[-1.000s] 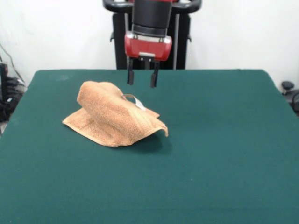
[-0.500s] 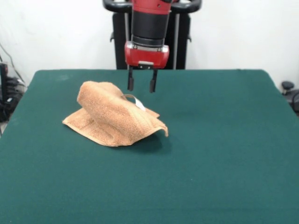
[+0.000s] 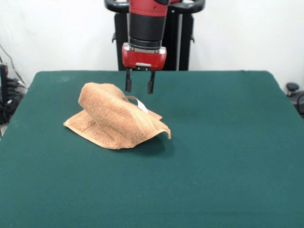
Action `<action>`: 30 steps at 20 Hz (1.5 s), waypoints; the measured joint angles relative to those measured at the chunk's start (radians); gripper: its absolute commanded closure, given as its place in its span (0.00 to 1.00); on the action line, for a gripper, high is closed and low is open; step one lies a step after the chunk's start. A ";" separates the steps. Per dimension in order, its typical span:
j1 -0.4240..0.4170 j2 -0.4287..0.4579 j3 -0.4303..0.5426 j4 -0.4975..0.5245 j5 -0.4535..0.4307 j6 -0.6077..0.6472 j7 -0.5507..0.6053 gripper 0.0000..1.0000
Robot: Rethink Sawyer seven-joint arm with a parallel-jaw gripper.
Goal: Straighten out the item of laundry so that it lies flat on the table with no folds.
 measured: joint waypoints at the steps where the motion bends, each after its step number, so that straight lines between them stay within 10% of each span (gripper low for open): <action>1: -0.001 -0.002 0.000 0.002 0.000 0.000 0.000 0.00; 13: -0.001 -0.117 0.000 0.067 0.000 0.000 0.000 0.00; 14: -0.001 -0.138 0.000 0.075 0.000 0.000 0.000 1.00; 30: -0.001 -0.184 0.000 0.094 -0.001 0.000 0.000 1.00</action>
